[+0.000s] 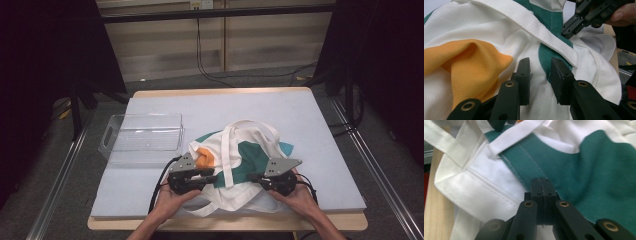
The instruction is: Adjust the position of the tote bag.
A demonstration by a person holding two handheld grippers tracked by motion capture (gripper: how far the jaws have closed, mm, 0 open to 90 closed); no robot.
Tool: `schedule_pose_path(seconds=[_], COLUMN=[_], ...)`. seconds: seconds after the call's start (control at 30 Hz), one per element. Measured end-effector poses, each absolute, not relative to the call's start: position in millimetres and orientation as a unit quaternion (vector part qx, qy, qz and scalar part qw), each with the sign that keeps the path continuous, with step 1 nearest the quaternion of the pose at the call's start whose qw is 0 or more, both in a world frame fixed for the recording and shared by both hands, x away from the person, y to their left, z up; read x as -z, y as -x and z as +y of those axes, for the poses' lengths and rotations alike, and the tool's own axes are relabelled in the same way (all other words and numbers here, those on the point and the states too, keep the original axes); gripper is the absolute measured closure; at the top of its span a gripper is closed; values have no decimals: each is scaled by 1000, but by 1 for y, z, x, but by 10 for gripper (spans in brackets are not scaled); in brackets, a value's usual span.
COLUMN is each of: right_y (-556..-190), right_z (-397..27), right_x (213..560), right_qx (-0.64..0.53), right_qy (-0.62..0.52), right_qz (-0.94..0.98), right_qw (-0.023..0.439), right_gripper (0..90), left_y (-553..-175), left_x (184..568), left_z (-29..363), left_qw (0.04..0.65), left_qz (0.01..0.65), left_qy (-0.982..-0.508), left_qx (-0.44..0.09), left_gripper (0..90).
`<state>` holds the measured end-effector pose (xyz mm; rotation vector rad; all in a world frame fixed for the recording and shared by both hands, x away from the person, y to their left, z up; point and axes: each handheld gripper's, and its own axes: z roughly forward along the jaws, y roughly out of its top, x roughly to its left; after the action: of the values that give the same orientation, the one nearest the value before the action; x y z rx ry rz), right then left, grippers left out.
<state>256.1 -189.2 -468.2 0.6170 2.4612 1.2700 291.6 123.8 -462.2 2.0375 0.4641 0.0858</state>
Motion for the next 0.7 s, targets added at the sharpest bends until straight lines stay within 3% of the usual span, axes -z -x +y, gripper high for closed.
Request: schedule_pose_path(seconds=[0.13,0.3,0.5,0.7], right_y=[-256,-249,-248,-246], right_z=[-194,-192,-196,-198], right_x=[465,466,464,463], right_qx=[-454,-451,-457,-462], right_qy=[-217,-210,-218,-222], right_qz=[851,854,850,846], right_qw=[150,149,148,147], right_gripper=[864,724,681,658], left_y=[-292,-283,-271,-272], left_x=[462,451,445,451], left_z=[124,120,109,108], left_qw=[502,503,492,483], left_qz=[193,168,126,106], left_qy=[-843,-847,-860,-868], left_qx=[-34,-30,-45,-48], left_gripper=[690,636,556,539])
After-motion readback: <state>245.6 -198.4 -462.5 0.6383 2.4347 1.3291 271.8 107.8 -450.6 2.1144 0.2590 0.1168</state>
